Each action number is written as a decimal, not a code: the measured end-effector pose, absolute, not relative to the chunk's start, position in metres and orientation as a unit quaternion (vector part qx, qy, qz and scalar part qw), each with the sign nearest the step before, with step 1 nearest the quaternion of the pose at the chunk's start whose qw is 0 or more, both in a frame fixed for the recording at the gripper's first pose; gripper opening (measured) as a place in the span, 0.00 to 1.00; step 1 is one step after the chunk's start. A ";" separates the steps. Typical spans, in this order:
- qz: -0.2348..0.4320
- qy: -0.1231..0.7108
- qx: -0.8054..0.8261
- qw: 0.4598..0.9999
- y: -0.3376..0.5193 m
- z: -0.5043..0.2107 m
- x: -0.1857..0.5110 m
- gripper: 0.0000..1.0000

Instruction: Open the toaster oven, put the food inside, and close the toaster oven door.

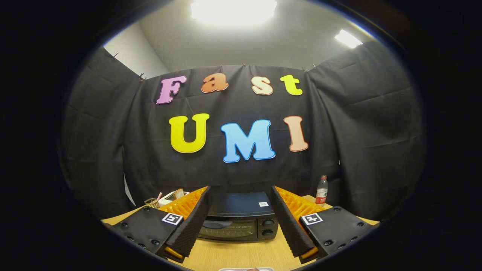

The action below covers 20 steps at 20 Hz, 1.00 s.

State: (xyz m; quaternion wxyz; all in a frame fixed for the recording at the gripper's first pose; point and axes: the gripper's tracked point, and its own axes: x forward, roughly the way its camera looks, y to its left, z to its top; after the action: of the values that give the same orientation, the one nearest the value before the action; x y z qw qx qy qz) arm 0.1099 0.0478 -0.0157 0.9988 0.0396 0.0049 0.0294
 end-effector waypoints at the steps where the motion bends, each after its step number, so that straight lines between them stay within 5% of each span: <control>1: 0.033 0.009 0.043 0.998 0.053 -0.020 0.117 0.98; 20: 0.063 0.110 0.035 0.991 0.126 -0.128 0.212 0.99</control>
State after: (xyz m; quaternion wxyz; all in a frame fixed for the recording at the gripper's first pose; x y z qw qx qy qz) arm 0.2120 0.1256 -0.1278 0.9913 0.0350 0.1098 0.0628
